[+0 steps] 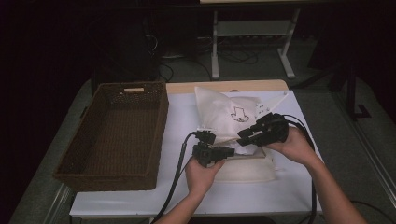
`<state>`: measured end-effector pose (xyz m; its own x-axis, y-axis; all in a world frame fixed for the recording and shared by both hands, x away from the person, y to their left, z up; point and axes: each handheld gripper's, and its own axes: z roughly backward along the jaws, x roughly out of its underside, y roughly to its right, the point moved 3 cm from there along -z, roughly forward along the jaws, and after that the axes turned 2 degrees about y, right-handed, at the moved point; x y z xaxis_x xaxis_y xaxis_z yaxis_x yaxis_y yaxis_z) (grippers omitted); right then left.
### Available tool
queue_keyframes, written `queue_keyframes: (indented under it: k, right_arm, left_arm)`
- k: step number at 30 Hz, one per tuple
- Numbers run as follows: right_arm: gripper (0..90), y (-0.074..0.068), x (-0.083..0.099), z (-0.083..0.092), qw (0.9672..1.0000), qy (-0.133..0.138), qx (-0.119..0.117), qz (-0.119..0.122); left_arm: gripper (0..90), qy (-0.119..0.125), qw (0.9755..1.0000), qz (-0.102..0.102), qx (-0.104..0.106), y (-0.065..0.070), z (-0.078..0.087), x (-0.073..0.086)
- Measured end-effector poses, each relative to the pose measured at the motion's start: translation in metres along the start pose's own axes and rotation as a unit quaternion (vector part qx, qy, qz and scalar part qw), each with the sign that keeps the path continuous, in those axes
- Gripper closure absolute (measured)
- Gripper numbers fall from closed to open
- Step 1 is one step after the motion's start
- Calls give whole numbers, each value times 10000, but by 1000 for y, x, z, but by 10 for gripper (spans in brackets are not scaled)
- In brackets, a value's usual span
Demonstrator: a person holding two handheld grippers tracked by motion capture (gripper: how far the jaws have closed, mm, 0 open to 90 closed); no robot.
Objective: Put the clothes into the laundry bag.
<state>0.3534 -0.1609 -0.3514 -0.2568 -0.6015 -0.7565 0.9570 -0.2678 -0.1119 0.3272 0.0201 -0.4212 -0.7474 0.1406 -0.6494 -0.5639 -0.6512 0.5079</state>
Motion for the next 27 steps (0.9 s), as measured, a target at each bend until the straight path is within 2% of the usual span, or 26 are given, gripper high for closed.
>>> queue_keyframes:
  k: [6,13,19,27]
  right_arm:
    - [614,-15,8,2,9999,90,-17,145]
    - [603,-28,27,2,9998,129,-84,113]
    - [593,-32,44,-13,9998,-40,-175,-3]
    - [571,-44,60,-43,9985,-416,-357,52]
  left_arm:
    - [665,-133,9998,-127,-17,-1,1,2]
    - [649,-250,9996,-96,-30,-5,2,5]
    - [643,-297,9995,-51,25,-8,2,4]
    - [639,-190,9996,173,106,-10,-5,-2]
